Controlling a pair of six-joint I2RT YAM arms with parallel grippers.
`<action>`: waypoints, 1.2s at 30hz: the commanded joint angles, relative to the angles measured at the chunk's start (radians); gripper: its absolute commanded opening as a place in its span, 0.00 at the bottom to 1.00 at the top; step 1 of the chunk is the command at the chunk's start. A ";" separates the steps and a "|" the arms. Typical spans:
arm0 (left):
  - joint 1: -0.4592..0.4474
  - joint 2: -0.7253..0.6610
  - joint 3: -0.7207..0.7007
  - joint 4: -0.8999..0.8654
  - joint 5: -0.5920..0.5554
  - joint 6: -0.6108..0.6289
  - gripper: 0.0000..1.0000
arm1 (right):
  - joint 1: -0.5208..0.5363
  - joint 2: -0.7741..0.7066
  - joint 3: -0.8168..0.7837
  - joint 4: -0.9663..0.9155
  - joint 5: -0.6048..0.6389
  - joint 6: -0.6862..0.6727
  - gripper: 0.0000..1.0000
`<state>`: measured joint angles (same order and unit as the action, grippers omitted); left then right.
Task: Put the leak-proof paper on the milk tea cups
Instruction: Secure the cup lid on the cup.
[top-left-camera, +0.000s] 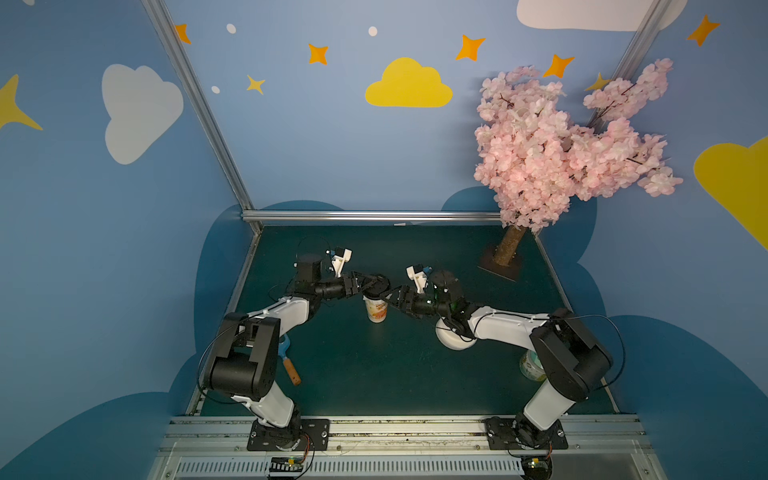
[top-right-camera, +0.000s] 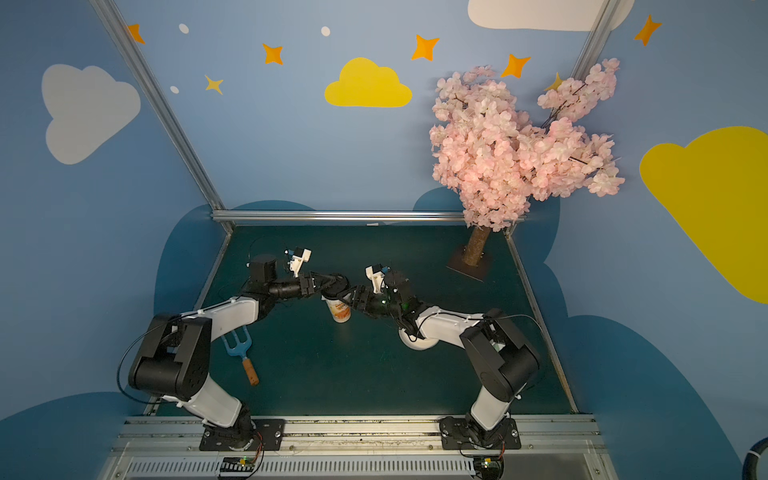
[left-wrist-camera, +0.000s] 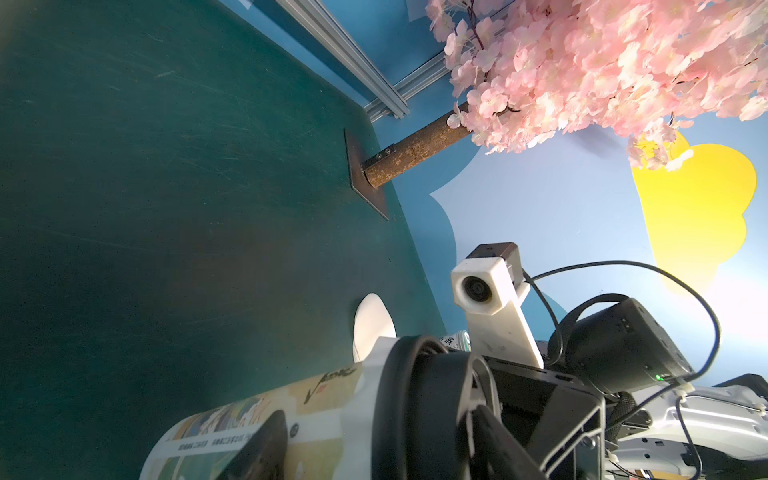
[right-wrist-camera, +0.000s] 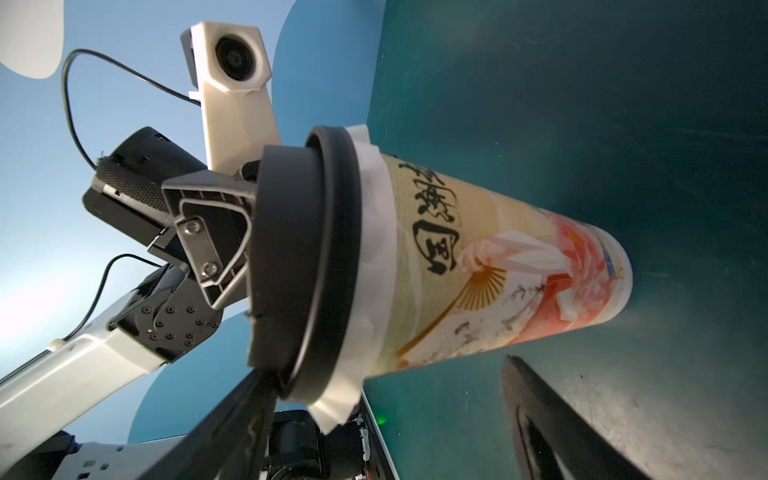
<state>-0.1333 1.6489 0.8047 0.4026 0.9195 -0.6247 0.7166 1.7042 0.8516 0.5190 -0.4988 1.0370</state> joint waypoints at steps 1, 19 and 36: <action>-0.016 0.150 -0.110 -0.338 -0.234 0.108 0.67 | -0.029 0.128 -0.093 -0.271 0.260 0.067 0.85; -0.014 0.155 -0.110 -0.335 -0.228 0.108 0.67 | -0.009 0.189 -0.238 -0.081 0.373 0.198 0.84; -0.015 0.152 -0.105 -0.344 -0.225 0.114 0.67 | -0.027 -0.111 -0.046 -0.343 0.404 0.019 0.85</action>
<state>-0.1398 1.6547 0.8066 0.4107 0.9211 -0.6159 0.7361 1.6032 0.7803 0.5404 -0.2829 1.1255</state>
